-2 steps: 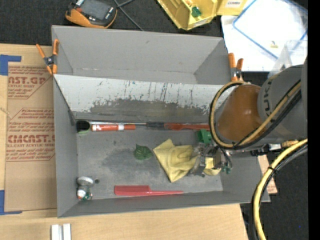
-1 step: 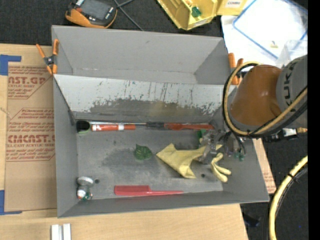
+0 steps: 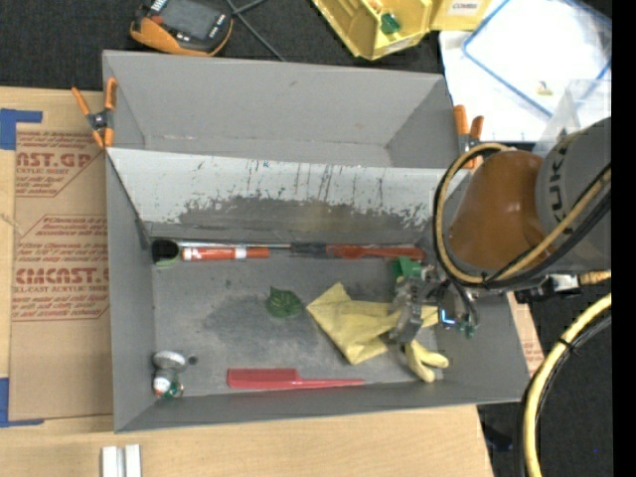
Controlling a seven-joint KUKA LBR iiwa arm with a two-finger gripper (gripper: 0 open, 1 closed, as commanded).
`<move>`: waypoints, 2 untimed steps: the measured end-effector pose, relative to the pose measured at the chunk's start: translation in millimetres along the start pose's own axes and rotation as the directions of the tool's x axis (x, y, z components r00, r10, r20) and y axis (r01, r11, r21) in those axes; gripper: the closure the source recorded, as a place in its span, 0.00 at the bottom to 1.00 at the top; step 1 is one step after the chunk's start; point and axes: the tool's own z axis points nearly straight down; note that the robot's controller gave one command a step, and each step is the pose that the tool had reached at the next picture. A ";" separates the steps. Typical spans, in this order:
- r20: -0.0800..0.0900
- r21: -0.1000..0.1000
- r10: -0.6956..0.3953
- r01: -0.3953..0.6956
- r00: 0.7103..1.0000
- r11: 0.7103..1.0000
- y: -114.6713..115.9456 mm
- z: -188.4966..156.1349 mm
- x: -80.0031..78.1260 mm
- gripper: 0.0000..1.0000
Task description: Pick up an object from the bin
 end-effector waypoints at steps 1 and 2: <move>0.020 -0.003 0.025 -0.025 0.999 1.000 12.4 -49.1 10.0 1.00; 0.009 -0.002 0.022 -0.022 1.000 1.000 12.2 -110.1 3.3 1.00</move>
Offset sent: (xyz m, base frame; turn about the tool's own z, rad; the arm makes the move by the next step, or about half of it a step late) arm -0.0015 0.0122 0.1070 0.0238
